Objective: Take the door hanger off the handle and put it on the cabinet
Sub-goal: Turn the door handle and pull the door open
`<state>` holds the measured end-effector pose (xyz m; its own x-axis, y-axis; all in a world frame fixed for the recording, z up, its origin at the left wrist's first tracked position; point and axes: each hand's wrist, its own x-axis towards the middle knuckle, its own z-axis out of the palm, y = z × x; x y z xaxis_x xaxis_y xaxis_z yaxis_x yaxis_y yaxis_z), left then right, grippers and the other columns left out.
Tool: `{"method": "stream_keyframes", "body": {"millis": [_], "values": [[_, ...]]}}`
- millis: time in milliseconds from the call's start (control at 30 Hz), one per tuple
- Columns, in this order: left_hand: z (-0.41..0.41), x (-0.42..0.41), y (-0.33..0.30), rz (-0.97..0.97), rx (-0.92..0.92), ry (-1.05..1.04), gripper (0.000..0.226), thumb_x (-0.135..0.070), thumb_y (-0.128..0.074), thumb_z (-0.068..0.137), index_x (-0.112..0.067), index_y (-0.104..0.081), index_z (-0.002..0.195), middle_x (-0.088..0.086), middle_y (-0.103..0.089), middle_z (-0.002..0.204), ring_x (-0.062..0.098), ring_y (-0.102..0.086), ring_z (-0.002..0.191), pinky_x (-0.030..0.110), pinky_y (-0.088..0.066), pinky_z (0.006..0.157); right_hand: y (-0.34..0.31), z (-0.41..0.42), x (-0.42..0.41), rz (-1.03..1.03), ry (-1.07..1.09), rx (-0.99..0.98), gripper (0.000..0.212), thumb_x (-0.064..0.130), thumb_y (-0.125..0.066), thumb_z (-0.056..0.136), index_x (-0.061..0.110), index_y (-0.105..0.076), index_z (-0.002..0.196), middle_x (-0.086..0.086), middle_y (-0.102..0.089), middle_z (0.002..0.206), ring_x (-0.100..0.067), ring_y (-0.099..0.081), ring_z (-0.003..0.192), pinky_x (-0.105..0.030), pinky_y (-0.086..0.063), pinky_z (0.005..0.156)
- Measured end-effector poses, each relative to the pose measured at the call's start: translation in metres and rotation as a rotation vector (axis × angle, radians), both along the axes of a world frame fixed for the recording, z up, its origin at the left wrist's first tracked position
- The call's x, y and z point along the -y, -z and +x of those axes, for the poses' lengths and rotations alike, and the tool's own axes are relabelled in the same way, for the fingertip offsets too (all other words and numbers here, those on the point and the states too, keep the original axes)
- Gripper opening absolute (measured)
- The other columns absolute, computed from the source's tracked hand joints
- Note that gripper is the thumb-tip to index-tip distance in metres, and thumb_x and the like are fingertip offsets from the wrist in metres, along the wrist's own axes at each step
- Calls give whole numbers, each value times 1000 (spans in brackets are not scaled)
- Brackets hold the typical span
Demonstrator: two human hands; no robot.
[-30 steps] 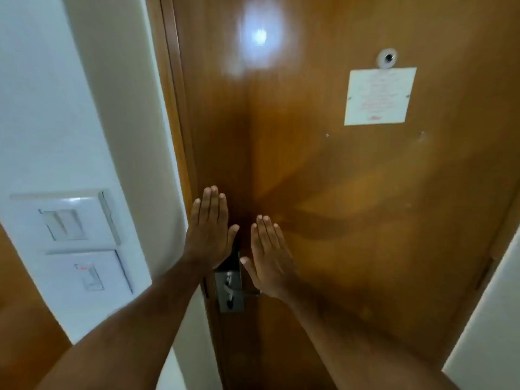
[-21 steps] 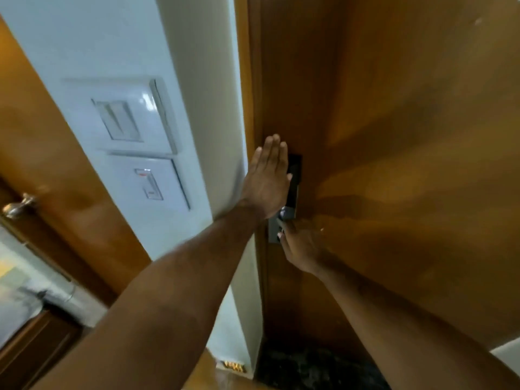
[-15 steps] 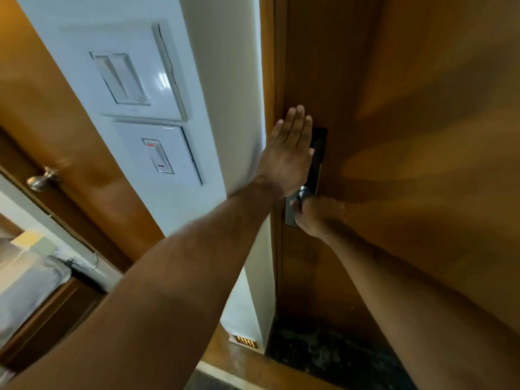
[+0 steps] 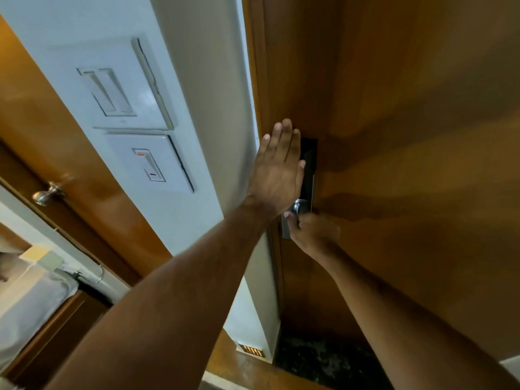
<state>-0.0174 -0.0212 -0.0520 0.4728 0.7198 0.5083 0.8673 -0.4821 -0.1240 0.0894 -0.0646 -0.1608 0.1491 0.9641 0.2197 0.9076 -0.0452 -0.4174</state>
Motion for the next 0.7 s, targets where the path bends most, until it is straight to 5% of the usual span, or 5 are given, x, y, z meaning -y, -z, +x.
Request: {"method": "stream_keyframes", "body": {"millis": [200,367,600,700], "values": [[-13,38,4,9,-36,-18,63,-37,-12,103,-3,0,154,19,-5,167,32,-2,155,46,-7,126,-24,-8,37,-56,-43,302,54,58,-32,102,20,-55,73,0,-54,62,-16,-53,56,-27,-45,56],[-32,64,15,129,6,129,67,-38,-30,103,4,-13,153,27,-22,161,39,-17,151,51,-16,123,-21,-22,78,-70,-1,321,54,60,-34,101,19,-54,74,-2,-56,65,-22,-59,63,-30,-42,60],[-70,89,43,284,281,362,89,-54,-46,95,7,-12,151,34,-13,159,42,-3,151,53,-9,124,2,-40,148,-23,137,372,72,71,-15,97,20,-48,60,5,-51,50,-10,-49,44,-27,-41,57],[-91,94,64,278,359,597,98,-50,-49,95,3,9,154,35,-9,156,44,0,151,56,-8,124,16,-49,186,207,260,462,63,64,-37,100,21,-57,58,4,-55,52,-13,-52,49,-29,-49,61]]}}
